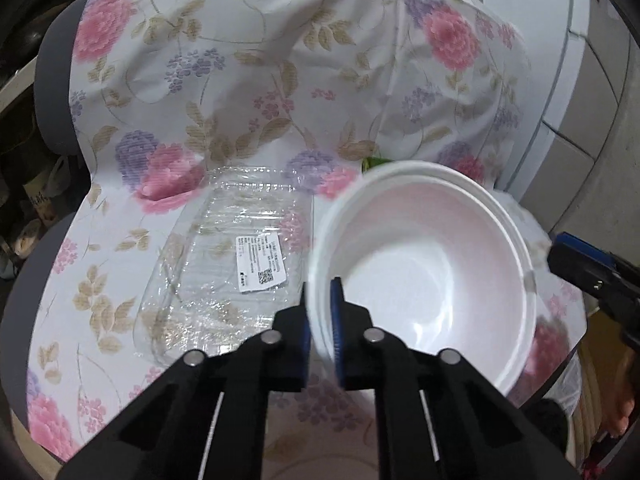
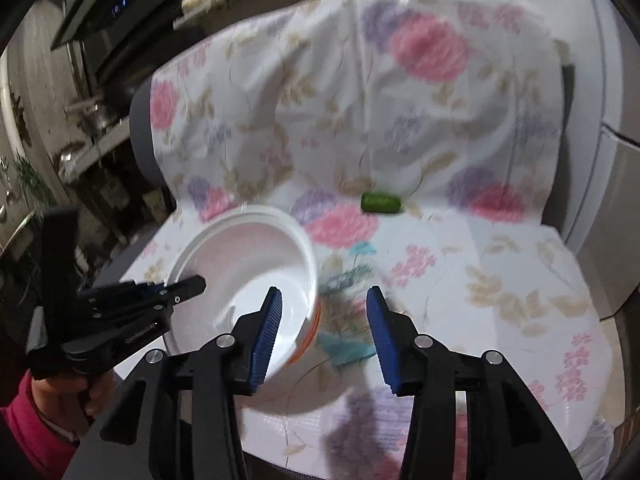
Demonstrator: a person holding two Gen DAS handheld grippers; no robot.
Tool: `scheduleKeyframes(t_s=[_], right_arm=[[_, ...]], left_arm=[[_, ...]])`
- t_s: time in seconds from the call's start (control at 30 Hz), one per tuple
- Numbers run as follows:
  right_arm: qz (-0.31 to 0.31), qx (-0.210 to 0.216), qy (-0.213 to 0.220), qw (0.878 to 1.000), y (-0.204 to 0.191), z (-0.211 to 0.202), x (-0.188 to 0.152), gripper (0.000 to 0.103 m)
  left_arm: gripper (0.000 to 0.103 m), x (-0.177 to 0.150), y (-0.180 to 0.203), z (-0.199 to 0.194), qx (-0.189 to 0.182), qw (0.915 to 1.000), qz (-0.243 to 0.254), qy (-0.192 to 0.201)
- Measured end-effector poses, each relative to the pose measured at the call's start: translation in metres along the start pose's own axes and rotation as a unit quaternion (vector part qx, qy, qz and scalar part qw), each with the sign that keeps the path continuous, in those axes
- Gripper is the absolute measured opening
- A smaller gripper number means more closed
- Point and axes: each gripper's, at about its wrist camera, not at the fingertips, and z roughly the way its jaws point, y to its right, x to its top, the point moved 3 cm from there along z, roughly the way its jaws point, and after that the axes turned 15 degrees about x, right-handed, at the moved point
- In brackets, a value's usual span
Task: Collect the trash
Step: 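Grasp the rim of the orange-labelled white bowl with the right gripper and lift, then hand the bowl to the left gripper, which closes on its rim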
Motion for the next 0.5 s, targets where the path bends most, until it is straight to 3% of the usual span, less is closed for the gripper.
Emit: scheduleKeyframes(t_s=[0.1, 0.2, 0.33, 0.5], right_arm=[[0.007, -0.019, 0.027, 0.999, 0.009, -0.015, 0.004, 0.046], [0.019, -0.027, 0.027, 0.999, 0.02, -0.016, 0.003, 0.051], [0.007, -0.028, -0.019, 0.999, 0.024, 0.012, -0.011, 0.067], [-0.023, -0.027, -0.082, 0.996, 0.027, 0.065, -0.027, 0.083]], left_arm=[[0.004, 0.007, -0.008, -0.017, 0.003, 0.9992, -0.023, 0.032], [0.004, 0.017, -0.022, -0.041, -0.005, 0.996, -0.056, 0.069], [0.004, 0.026, -0.043, -0.068, 0.018, 0.99, -0.083, 0.113], [0.004, 0.028, -0.061, -0.061, 0.04, 0.988, -0.107, 0.104]])
